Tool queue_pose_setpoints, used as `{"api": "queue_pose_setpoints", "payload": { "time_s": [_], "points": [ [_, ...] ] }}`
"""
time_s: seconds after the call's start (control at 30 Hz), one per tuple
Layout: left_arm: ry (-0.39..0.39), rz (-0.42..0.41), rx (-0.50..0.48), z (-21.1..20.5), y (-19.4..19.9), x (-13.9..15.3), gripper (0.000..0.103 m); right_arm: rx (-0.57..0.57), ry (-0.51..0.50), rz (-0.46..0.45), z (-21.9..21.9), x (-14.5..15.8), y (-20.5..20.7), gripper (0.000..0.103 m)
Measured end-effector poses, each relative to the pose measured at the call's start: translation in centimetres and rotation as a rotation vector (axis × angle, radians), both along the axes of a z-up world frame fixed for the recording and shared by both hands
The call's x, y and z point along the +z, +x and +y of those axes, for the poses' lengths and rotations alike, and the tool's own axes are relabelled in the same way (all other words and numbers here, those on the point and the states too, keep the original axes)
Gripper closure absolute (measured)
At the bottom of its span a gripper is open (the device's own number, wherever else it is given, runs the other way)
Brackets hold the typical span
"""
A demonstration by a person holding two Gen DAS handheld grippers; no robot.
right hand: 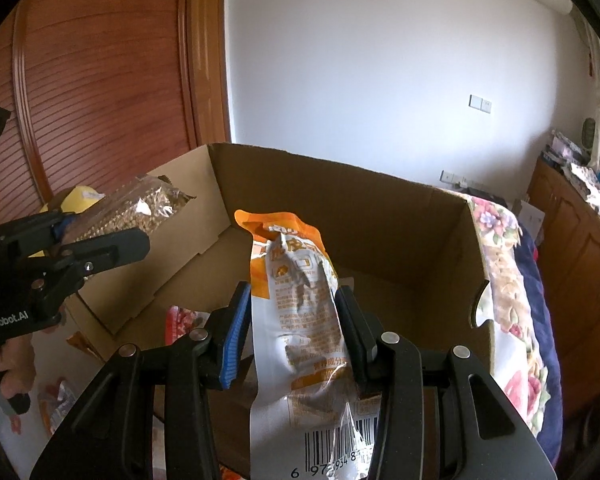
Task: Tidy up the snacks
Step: 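Carry both packets over the box and open both grippers to drop them inside, then move both open grippers back toward the remaining snacks on the table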
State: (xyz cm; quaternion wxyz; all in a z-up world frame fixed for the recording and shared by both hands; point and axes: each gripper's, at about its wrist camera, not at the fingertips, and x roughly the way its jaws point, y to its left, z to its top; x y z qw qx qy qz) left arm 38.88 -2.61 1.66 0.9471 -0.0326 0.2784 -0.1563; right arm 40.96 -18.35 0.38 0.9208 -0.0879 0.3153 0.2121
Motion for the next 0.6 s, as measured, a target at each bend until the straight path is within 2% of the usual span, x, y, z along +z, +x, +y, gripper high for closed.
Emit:
{"api": "queue_pose_setpoints", "payload": {
  "time_s": [0.1, 0.17, 0.37, 0.6],
  "points": [
    [0.003, 0.005, 0.007, 0.1, 0.4, -0.2, 0.054, -0.011, -0.003, -0.017, 0.1, 0.2, -0.2, 0.06],
    [0.003, 0.006, 0.015, 0.1, 0.5, -0.1, 0.054, -0.011, 0.002, -0.019, 0.1, 0.3, -0.3, 0.052],
    [-0.006, 0.011, 0.013, 0.2, 0.0, 0.1, 0.053, -0.005, 0.034, -0.015, -0.1, 0.5, -1.0, 0.052],
    [0.022, -0.004, -0.004, 0.4, -2.6, 1.1, 0.053, 0.003, 0.052, -0.03, -0.8, 2.6, -4.2, 0.052]
  ]
}}
